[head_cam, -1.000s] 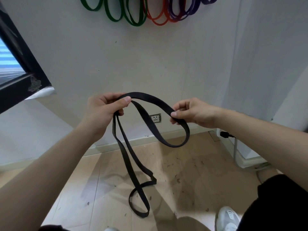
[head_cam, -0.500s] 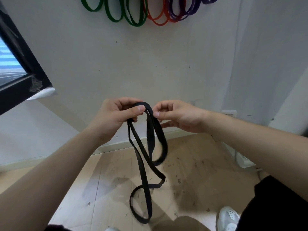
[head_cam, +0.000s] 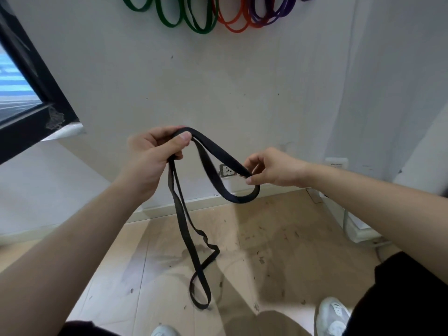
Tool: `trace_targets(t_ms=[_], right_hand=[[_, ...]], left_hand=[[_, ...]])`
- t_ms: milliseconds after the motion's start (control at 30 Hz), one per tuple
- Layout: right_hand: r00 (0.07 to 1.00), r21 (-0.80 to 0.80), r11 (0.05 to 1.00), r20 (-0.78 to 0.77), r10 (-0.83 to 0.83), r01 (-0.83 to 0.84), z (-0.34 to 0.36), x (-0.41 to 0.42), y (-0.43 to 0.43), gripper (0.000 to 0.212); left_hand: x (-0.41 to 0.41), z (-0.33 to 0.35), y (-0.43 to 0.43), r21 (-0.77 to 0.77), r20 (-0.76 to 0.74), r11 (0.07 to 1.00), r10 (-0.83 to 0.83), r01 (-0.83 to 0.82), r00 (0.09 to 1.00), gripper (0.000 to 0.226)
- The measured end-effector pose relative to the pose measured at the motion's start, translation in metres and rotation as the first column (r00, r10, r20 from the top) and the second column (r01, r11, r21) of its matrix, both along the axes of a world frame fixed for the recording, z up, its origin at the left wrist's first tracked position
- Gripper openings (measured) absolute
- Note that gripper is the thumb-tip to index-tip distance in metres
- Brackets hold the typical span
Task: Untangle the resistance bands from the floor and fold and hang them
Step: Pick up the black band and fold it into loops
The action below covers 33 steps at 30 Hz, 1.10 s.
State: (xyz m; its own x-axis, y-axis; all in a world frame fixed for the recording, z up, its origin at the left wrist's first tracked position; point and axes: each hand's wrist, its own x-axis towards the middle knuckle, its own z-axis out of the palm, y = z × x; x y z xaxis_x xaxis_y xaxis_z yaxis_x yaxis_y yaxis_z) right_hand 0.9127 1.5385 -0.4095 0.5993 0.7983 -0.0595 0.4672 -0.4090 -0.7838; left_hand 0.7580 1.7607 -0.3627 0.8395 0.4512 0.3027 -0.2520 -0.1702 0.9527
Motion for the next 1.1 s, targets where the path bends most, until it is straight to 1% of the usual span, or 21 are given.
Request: trace_targets(t_ms=[33,67,100,200,267,333,400,467,533,633,667,700,767,800,900,933,1000,1067,1100], right_hand=[[0.998,-0.014,0.999,0.053,-0.028,0.029,-0.001,0.0,0.002,0.011],[0.997,-0.004,0.999,0.055,-0.053,0.054,-0.001,0.001,0.003,0.01],[0.997,0.026,0.997,0.008,-0.071,0.071,-0.001,0.003,0.003,0.009],[0.965,0.145,0.98,-0.244,-0.096,0.134,0.0,0.009,0.001,0.008],[0.905,0.201,0.957,-0.411,-0.11,0.207,0.003,0.01,0.0,0.013],[0.842,0.243,0.933,-0.53,-0.103,0.267,0.008,0.01,0.0,0.017],[0.796,0.272,0.915,-0.6,-0.081,0.298,0.014,0.009,0.001,0.012],[0.761,0.303,0.909,-0.649,-0.024,0.287,0.018,0.009,-0.001,0.01],[0.725,0.345,0.901,-0.687,0.052,0.263,0.021,0.009,-0.003,0.016],[0.677,0.401,0.888,-0.719,0.155,0.223,0.024,0.009,-0.006,0.031],[0.681,0.405,0.891,-0.713,0.167,0.207,0.024,0.01,-0.007,0.035],[0.703,0.399,0.896,-0.693,0.158,0.192,0.023,0.011,-0.008,0.038],[0.776,0.375,0.908,-0.623,0.099,0.185,0.019,0.013,-0.009,0.041],[0.81,0.365,0.91,-0.584,0.058,0.198,0.017,0.015,-0.009,0.039],[0.885,0.352,0.91,-0.464,-0.033,0.218,0.012,0.017,-0.01,0.023],[0.913,0.339,0.918,-0.405,-0.053,0.203,0.011,0.017,-0.011,0.021],[0.976,0.262,0.952,-0.19,-0.109,0.157,0.008,0.017,-0.013,0.018],[0.991,0.174,0.977,0.033,-0.128,0.121,0.007,0.018,-0.013,0.018],[0.988,0.15,0.983,0.098,-0.117,0.102,0.006,0.018,-0.012,0.018]], left_hand=[[0.001,0.0,-0.001,-0.001,0.005,1.0,0.007,-0.007,1.0,0.015],[0.001,0.001,0.0,-0.005,0.008,1.0,0.012,-0.012,1.0,0.015],[0.001,0.001,0.001,-0.012,0.01,1.0,0.016,-0.016,1.0,0.015],[0.0,0.001,0.004,-0.024,0.009,0.999,0.034,-0.034,0.999,0.013],[0.0,0.0,0.005,-0.022,0.002,0.999,0.045,-0.045,0.999,0.012],[-0.001,-0.002,0.006,-0.016,-0.013,0.999,0.05,-0.05,0.999,0.011],[-0.001,-0.004,0.007,-0.01,-0.027,0.998,0.054,-0.054,0.998,0.011],[-0.001,-0.004,0.008,-0.011,-0.033,0.998,0.061,-0.062,0.998,0.011],[-0.001,-0.004,0.009,-0.02,-0.035,0.997,0.076,-0.077,0.996,0.011],[-0.001,-0.004,0.011,-0.027,-0.036,0.995,0.091,-0.092,0.995,0.011],[-0.002,-0.004,0.011,-0.027,-0.036,0.995,0.091,-0.092,0.995,0.011],[-0.002,-0.004,0.011,-0.025,-0.037,0.995,0.091,-0.092,0.995,0.011],[-0.002,-0.004,0.01,-0.03,-0.038,0.996,0.088,-0.089,0.995,0.011],[-0.002,-0.004,0.01,-0.036,-0.037,0.996,0.086,-0.087,0.996,0.01],[-0.002,-0.003,0.009,-0.042,-0.029,0.995,0.089,-0.09,0.996,0.009],[-0.002,-0.002,0.009,-0.038,-0.027,0.995,0.091,-0.092,0.995,0.009],[-0.002,-0.002,0.008,-0.026,-0.027,0.996,0.09,-0.09,0.996,0.01],[-0.002,-0.002,0.008,-0.02,-0.03,0.996,0.087,-0.087,0.996,0.01],[-0.002,-0.002,0.007,-0.024,-0.028,0.996,0.085,-0.086,0.996,0.01]])
